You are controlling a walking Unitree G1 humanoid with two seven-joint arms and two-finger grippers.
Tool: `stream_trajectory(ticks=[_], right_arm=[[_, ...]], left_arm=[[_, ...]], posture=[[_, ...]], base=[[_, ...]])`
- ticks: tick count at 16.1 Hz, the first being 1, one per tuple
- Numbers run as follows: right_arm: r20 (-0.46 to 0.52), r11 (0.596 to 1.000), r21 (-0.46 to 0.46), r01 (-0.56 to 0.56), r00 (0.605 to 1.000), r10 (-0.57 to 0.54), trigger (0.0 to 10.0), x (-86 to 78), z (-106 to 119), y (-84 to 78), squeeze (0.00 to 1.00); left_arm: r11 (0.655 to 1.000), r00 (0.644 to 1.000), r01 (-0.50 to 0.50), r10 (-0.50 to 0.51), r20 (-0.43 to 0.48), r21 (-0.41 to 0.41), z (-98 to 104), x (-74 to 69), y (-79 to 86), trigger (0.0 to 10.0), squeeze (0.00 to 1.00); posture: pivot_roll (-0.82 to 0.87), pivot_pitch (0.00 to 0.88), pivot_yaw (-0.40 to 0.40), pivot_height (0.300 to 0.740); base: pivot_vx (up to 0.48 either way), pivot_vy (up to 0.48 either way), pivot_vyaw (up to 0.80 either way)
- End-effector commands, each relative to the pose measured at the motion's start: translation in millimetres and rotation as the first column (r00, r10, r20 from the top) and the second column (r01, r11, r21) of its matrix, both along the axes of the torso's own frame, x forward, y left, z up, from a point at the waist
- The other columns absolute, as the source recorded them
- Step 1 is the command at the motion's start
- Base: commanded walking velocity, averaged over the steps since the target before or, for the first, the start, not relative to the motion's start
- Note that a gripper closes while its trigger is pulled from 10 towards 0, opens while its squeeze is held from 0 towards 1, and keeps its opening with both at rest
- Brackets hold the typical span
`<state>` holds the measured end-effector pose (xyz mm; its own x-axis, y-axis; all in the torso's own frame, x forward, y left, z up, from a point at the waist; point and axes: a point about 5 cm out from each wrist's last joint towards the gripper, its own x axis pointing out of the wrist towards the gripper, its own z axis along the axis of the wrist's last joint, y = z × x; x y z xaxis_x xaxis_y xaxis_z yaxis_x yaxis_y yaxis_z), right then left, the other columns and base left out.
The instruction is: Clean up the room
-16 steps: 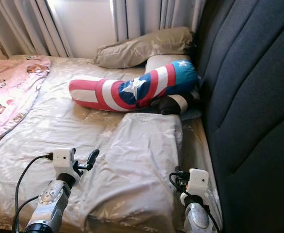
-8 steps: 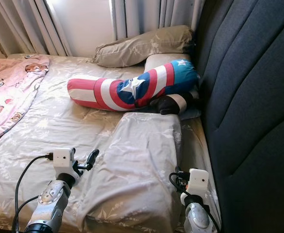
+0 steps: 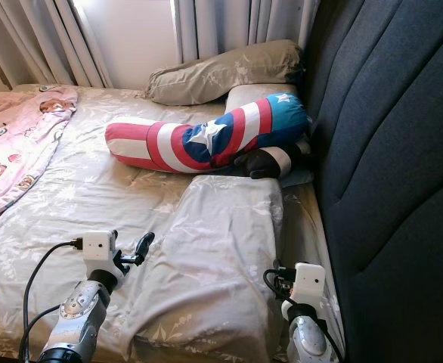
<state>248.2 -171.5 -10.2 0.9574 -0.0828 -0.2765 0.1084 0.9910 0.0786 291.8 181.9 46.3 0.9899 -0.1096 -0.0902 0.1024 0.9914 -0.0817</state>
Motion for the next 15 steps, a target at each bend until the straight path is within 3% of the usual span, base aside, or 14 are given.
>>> stream_trajectory(ticks=[1, 11, 13, 15], right_arm=[[-0.015, 1.0, -0.008, 0.001, 1.0, -0.001, 10.0, -0.1, -0.8, -2.0, 0.0], [0.005, 1.0, 0.01, -0.023, 1.0, 0.023, 10.0, 2.4, 2.1, 2.3, 0.0], [-0.032, 1.0, 0.006, -0.028, 0.999, 0.028, 10.0, 2.6, -0.9, 3.1, 0.0], [-0.013, 1.0, 0.007, -0.029, 0.999, 0.029, 10.0, 2.3, 0.3, 3.8, 0.0]], left_arm=[[1.0, 1.0, -0.003, 0.003, 0.023, 0.007, 4.4, 0.5, 1.7, 10.0, 0.0], [1.0, 1.0, -0.004, 0.004, 0.018, 0.005, 4.1, 1.3, 2.2, 10.0, 0.0], [1.0, 1.0, -0.003, 0.003, 0.017, 0.004, 4.0, 1.7, 1.4, 10.0, 0.0], [1.0, 1.0, 0.0, 0.0, 0.016, 0.002, 3.9, 1.9, -0.4, 10.0, 0.0]], posture=[[-0.05, 0.0, -0.026, 0.725], [-0.05, 0.0, -0.027, 0.71], [-0.04, 0.0, -0.026, 0.71], [-0.04, 0.0, -0.026, 0.686]], base=[[0.0, 0.0, 0.0], [0.0, 0.0, 0.0], [0.0, 0.0, 0.0], [0.0, 0.0, 0.0]])
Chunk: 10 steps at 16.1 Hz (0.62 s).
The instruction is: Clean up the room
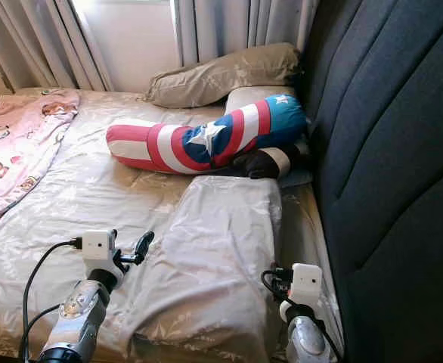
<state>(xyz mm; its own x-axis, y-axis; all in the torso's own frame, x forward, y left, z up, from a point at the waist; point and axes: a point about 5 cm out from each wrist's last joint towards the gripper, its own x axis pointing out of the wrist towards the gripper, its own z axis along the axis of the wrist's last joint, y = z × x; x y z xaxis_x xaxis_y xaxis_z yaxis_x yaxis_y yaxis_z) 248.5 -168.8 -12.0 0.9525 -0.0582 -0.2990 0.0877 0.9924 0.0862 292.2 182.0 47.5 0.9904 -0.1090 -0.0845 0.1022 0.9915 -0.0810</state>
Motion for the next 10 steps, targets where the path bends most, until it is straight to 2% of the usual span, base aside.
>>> stream_trajectory(ticks=[1, 10], right_arm=[[0.023, 1.0, 0.004, 0.0, 1.0, 0.0, 10.0, 1.4, 3.0, 0.6, 0.0], [0.013, 1.0, 0.0, -0.008, 1.0, 0.008, 10.0, 1.1, 2.2, 1.0, 0.0]], left_arm=[[1.0, 1.0, 0.0, 0.0, 0.011, 0.002, 2.8, 1.5, -0.8, 10.0, 0.0], [1.0, 1.0, -0.001, 0.001, 0.005, 0.002, 2.4, 1.9, -1.5, 10.0, 0.0]], posture=[[-0.04, 0.0, -0.026, 0.686], [-0.04, 0.0, -0.03, 0.686]], base=[[0.0, 0.0, 0.0], [0.0, 0.0, 0.0]])
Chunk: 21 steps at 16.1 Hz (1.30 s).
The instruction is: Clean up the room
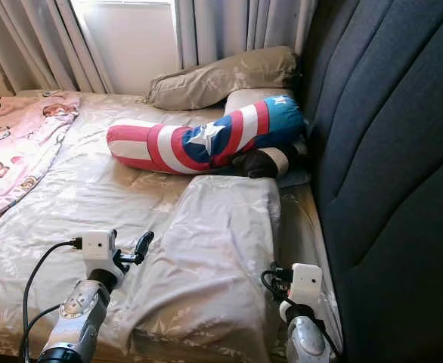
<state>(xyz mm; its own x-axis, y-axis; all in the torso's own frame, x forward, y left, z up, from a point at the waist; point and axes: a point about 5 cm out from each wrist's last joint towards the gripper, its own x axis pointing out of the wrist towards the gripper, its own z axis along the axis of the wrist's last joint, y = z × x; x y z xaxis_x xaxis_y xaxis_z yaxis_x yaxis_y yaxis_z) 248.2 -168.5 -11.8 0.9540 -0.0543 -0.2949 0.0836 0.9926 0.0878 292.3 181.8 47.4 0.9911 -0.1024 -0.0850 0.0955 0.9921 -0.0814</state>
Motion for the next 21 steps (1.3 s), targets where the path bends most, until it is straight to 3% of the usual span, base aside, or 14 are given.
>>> stream_trajectory(ticks=[1, 3, 6, 21], right_arm=[[0.003, 1.0, 0.0, -0.008, 1.0, 0.008, 10.0, 1.8, 1.6, 2.0, 0.0], [-0.034, 1.0, 0.002, -0.014, 0.999, 0.014, 10.0, 4.1, -0.8, 4.2, 0.0], [0.021, 1.0, 0.009, -0.006, 1.0, 0.006, 10.0, 6.6, 5.5, 2.5, 0.0], [0.015, 1.0, 0.015, -0.011, 1.0, 0.011, 10.0, 4.8, 3.8, 2.3, 0.0]], left_arm=[[1.0, 1.0, 0.006, -0.006, 0.007, 0.002, 2.7, 2.1, -1.6, 10.0, 0.0], [1.0, 1.0, 0.007, -0.007, 0.005, 0.001, 2.7, 2.4, -1.4, 10.0, 0.0], [1.0, 1.0, 0.011, -0.011, 0.0, 0.001, 2.0, 2.3, -1.4, 10.0, 0.0], [1.0, 1.0, 0.002, -0.002, 0.003, -0.022, -0.2, -1.4, -0.7, 10.0, 0.0]], posture=[[-0.04, 0.0, -0.03, 0.686], [-0.05, 0.0, -0.027, 0.681], [-0.05, 0.002, -0.024, 0.671], [-0.05, 0.0, -0.029, 0.671]], base=[[0.0, 0.0, 0.0], [0.0, 0.0, 0.0], [0.0, 0.0, 0.0], [0.0, 0.0, 0.0]])
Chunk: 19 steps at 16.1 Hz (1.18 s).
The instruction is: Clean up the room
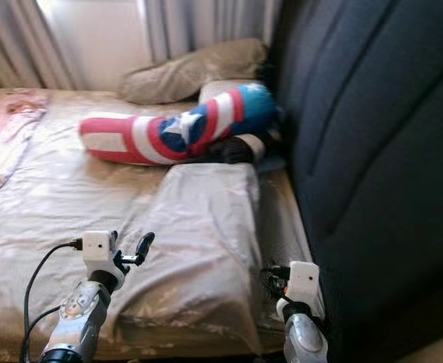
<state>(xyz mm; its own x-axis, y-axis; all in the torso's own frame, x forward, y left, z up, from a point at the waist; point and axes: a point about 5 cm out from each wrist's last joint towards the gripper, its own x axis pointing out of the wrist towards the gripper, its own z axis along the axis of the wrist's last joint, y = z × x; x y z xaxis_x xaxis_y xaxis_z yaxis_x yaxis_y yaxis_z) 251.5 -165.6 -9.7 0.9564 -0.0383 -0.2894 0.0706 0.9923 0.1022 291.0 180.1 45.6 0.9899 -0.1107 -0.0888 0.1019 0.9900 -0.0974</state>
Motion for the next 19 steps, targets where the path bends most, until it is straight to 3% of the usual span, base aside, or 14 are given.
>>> stream_trajectory(ticks=[1, 10, 13, 19], right_arm=[[0.01, 1.0, 0.001, 0.003, 1.0, -0.003, 10.0, 1.6, 2.1, -1.1, 0.0], [0.008, 0.999, -0.012, -0.033, 0.999, 0.033, 10.0, -0.6, 0.5, 4.0, 0.0], [0.01, 1.0, -0.008, -0.024, 1.0, 0.024, 10.0, 0.8, 1.2, 3.1, 0.0], [0.005, 1.0, -0.005, -0.014, 1.0, 0.014, 10.0, -0.9, 0.5, 1.5, 0.0]], left_arm=[[1.0, 1.0, -0.005, 0.005, 0.011, -0.01, 2.1, -0.1, 0.9, 10.0, 0.0], [1.0, 1.0, -0.015, 0.015, -0.003, -0.023, 0.8, -0.3, 3.3, 10.0, 0.0], [1.0, 1.0, -0.01, 0.01, 0.002, -0.011, 2.1, 0.7, 3.9, 10.0, 0.0], [1.0, 1.0, -0.007, 0.007, -0.003, -0.001, 1.7, 0.8, 4.5, 10.0, 0.0]], posture=[[-0.05, 0.0, -0.029, 0.671], [-0.05, 0.0, -0.029, 0.671], [-0.05, 0.0, -0.028, 0.671], [-0.05, 0.0, -0.026, 0.671]], base=[[0.0, 0.0, 0.0], [0.0, 0.0, 0.0], [0.0, 0.412, 0.0], [0.0, 0.0, 0.0]])
